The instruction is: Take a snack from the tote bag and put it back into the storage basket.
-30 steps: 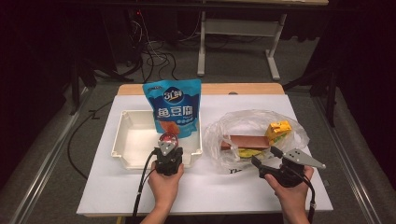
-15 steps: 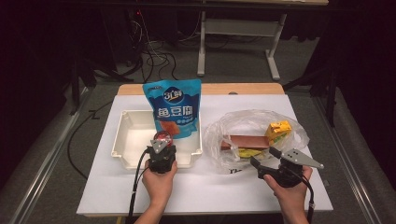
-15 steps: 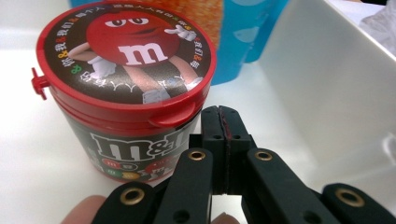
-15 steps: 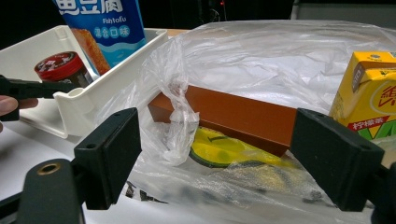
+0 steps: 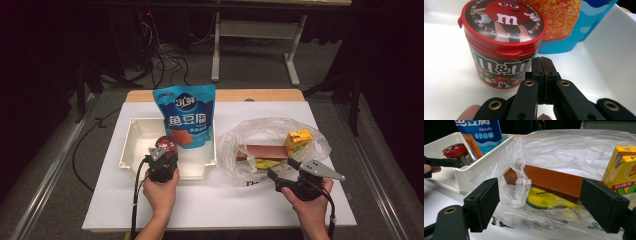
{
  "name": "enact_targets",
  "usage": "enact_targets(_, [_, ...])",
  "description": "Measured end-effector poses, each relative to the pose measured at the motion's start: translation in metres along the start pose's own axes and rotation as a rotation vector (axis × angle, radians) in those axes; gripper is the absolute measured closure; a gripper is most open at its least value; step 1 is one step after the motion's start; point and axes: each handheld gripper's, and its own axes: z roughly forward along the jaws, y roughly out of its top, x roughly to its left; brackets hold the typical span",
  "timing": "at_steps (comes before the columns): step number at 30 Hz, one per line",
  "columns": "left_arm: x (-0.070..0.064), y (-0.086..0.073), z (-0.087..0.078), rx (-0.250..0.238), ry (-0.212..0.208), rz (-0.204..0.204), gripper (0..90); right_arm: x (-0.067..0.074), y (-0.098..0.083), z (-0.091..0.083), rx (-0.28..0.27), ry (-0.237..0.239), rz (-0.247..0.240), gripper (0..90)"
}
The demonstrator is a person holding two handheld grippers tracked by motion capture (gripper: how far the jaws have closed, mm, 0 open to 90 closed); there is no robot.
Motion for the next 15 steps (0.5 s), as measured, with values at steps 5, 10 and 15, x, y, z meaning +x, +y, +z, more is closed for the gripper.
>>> enact_targets(5, [0.000,0.004,0.003,-0.004,-0.003,-0.011,90.0,0.000,0.000,0.000,0.000,0.001,-0.001,16.9])
enact_targets(10, [-0.003,0.013,0.008,-0.015,0.009,-0.019,90.0,0.000,0.000,0.000,-0.001,0.001,-0.001,16.9])
enact_targets(15, [-0.001,0.019,0.012,-0.027,0.037,-0.038,90.0,-0.001,0.000,0.000,0.001,0.002,0.000,17.0])
